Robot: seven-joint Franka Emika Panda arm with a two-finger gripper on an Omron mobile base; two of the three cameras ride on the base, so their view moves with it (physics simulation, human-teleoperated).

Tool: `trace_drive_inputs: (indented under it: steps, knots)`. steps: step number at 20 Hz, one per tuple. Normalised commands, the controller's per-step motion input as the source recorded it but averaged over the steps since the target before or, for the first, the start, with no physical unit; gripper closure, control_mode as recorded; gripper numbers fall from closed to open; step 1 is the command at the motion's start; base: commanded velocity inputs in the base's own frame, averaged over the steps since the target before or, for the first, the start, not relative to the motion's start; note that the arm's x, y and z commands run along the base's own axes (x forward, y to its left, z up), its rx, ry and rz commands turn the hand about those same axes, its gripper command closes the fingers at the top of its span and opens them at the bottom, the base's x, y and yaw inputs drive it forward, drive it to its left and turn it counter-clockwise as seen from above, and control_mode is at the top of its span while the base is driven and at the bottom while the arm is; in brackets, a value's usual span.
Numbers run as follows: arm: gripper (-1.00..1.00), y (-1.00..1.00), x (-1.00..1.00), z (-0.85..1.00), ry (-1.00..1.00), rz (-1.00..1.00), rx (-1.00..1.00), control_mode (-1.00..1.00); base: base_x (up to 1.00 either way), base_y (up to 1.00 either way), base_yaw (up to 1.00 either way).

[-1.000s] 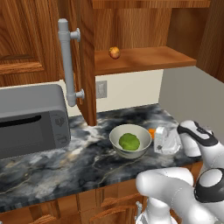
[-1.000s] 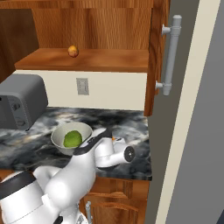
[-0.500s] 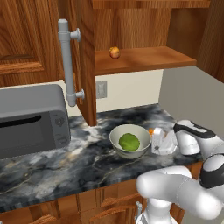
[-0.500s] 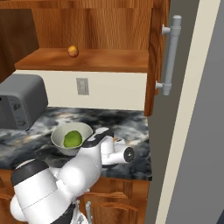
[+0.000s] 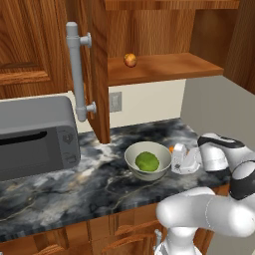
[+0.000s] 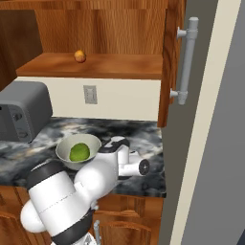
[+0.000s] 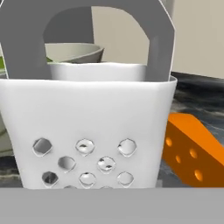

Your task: Pick the cheese from the fridge and the cheese grater from the cabinet and place them next to the salad bowl.

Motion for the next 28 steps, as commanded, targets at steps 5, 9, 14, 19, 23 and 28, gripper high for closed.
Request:
trace_drive_inputs:
  steps: [5, 9, 14, 19, 23, 28]
  knots:
    - [1.00, 0.00, 0.00, -0.15, 0.00, 0.00, 0.00, -1.00, 0.00, 0.00, 0.00]
    - [1.00, 0.00, 0.00, -0.31, 0.00, 0.00, 0.00, -1.00, 0.00, 0.00, 0.00]
    - [1.00, 0.00, 0.00, -0.35, -0.02, 0.00, 0.00, -1.00, 0.00, 0.00, 0.00]
    - [1.00, 0.00, 0.00, -0.02, 0.00, 0.00, 0.00, -1.00, 0.00, 0.00, 0.00]
    - [1.00, 0.00, 0.00, 0.00, 0.00, 0.00, 0.00, -1.00, 0.00, 0.00, 0.00]
    - [-1.00, 0.00, 0.00, 0.00, 0.00, 0.00, 0.00, -1.00, 0.00, 0.00, 0.00]
